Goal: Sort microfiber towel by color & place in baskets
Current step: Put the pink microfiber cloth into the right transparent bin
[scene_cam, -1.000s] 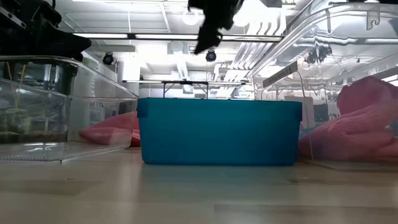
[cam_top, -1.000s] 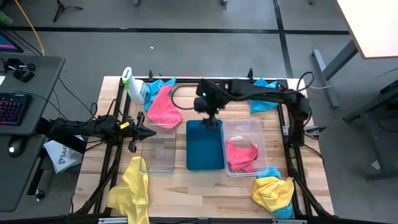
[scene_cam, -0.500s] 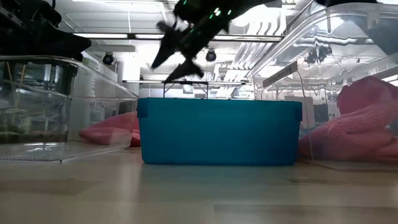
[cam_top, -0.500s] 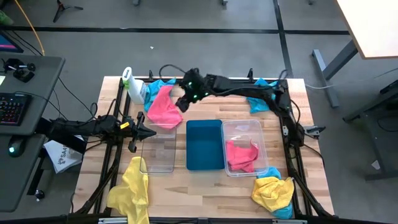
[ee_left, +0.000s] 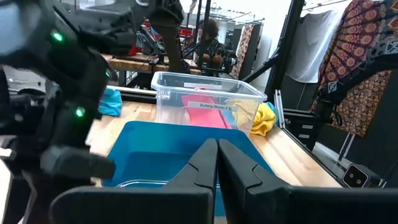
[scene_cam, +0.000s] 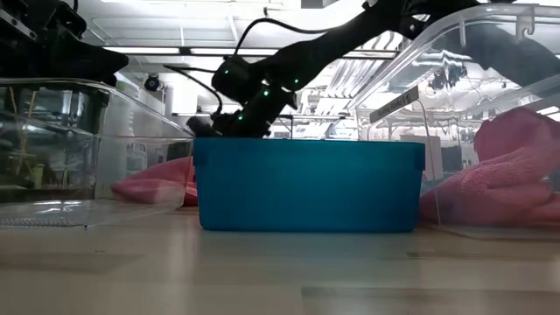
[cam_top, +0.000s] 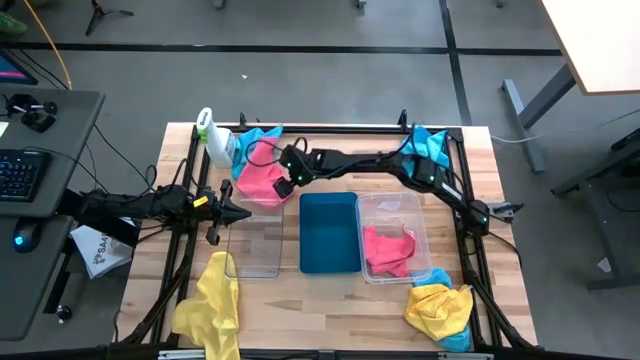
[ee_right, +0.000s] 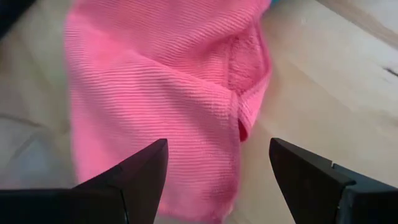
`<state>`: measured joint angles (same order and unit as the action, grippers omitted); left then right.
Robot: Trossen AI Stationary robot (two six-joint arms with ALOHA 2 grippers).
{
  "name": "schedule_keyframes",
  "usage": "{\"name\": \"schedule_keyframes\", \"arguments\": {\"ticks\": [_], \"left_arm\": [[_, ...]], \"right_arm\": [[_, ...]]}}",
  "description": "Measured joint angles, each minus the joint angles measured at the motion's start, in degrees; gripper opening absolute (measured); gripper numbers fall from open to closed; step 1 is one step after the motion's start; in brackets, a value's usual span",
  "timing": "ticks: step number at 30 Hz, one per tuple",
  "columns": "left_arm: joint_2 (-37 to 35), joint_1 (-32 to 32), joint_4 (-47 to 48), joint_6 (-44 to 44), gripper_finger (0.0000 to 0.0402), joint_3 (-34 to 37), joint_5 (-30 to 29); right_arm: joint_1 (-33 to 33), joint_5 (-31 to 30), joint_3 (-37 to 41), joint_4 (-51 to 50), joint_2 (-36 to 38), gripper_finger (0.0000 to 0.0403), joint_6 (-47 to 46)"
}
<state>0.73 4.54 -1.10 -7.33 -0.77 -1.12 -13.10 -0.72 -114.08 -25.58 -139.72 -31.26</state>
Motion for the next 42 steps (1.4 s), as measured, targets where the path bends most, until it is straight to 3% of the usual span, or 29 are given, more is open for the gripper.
{"name": "schedule_keyframes", "arguments": {"ticks": [4,7,9,12,14,18,23,27,32,42], "left_arm": [[0.0,0.0,0.0,0.0,0.0001,0.02,0.02],[0.0,0.0,0.0,0.0,0.0001,0.02,0.02],[0.0,0.0,0.0,0.0,0.0001,0.01,0.01],[0.0,0.0,0.02,0.0,0.0001,0.02,0.0],[0.0,0.0,0.0,0.0,0.0001,0.02,0.02],[0.0,0.0,-0.01,0.0,0.0001,0.02,0.01],[0.0,0.0,-0.02,0.0,0.0001,0.02,0.02],[0.0,0.0,-0.04,0.0,0.0001,0.02,0.0],[0.0,0.0,-0.02,0.0,0.0001,0.02,0.0],[0.0,0.0,0.01,0.0,0.0001,0.02,0.01]], "right_arm": [[0.82,-2.8,-0.02,0.74,-1.81,0.0272,-1.2],[1.52,-2.46,-0.09,0.63,-2.1,0.0244,-0.96],[1.85,-3.08,-0.09,-0.09,-2.12,0.0195,-0.88],[2.25,-2.65,-0.91,-2.43,-1.82,0.0064,-0.58],[2.29,-0.73,-2.94,-3.28,-1.25,0.0021,2.21],[1.14,0.66,-10.33,-8.68,2.62,0.0008,7.8],[-1.52,-2.85,-21.17,-14.84,7.23,0.0003,18.03],[-3.27,-2.97,-14.78,-13.93,18.3,0.0002,21.58],[-3.58,-4.84,-10.09,-19.88,31.8,0.0001,26.75],[5.05,-4.67,-4.98,-32.02,56.78,0.0,28.04]]}}
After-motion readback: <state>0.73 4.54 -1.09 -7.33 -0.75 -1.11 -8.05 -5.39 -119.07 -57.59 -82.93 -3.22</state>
